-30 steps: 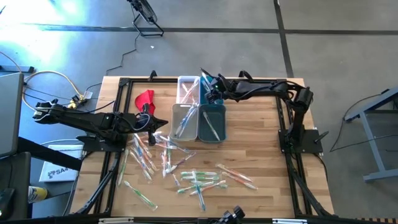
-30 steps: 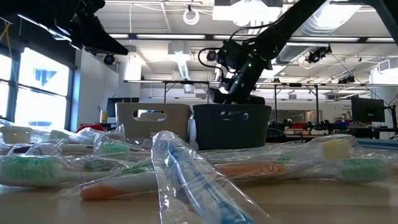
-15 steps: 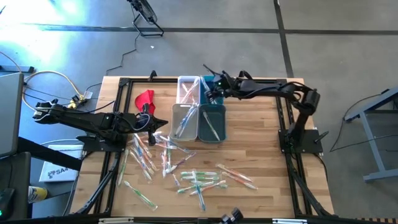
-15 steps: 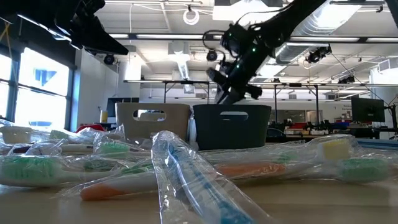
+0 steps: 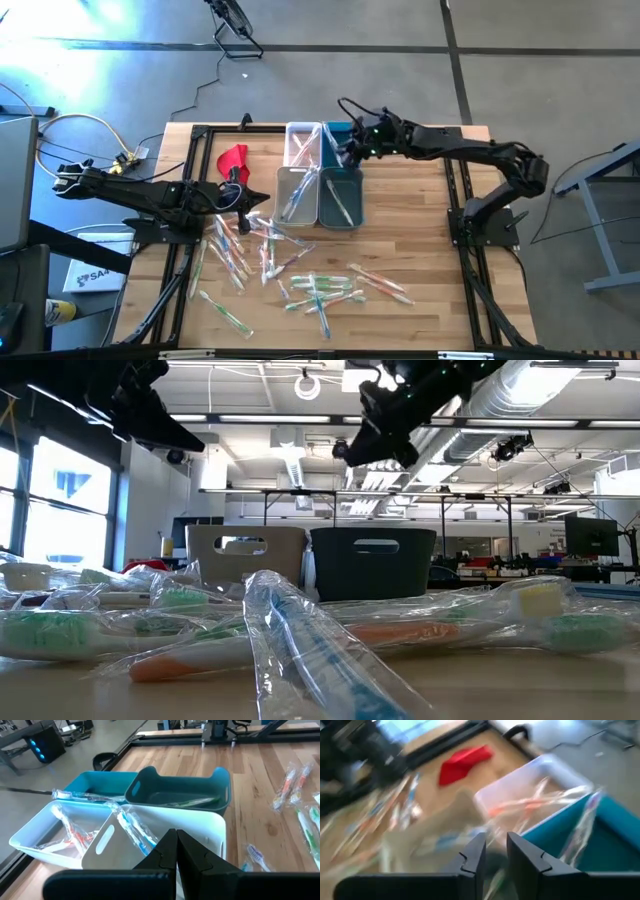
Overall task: Pick & Place Toothbrushes
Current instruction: Put the blue toothbrush into the gray bin
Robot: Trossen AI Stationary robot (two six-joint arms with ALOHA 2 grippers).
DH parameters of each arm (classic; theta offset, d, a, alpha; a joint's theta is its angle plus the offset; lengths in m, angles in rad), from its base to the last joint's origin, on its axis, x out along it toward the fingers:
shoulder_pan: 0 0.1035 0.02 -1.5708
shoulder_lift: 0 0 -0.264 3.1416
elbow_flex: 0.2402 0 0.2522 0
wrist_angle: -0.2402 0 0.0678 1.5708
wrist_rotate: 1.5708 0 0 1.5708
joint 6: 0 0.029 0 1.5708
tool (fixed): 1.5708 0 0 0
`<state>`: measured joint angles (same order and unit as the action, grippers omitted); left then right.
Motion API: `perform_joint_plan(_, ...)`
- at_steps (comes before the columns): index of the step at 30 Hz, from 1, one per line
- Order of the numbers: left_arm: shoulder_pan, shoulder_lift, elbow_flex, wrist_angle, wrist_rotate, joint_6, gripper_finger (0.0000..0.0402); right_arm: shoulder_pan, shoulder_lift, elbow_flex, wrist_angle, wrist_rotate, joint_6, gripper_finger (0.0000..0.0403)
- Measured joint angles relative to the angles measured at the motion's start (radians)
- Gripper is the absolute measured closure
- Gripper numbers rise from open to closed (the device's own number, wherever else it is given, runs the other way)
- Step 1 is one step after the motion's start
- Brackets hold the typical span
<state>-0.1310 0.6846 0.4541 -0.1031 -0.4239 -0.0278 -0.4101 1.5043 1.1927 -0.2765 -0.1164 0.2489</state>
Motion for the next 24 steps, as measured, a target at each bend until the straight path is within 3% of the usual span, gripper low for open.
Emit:
perform_joint_plan(9,0.0,0.0,0.0,-0.013,0.0,0.0,0.0402,0.114,-0.067,0.0,-0.213,0.04,-0.009,0.0376)
perform_joint_plan(20,0.0,0.0,0.0,-0.012,0.0,0.075,0.0402,0.293,-0.068,0.0,-0.254,0.075,0.089,0.0399)
perform_joint_plan(24,0.0,0.0,0.0,-0.012,0.0,0.076,0.0402,0.38,-0.068,0.0,-0.254,0.141,0.138,0.0399)
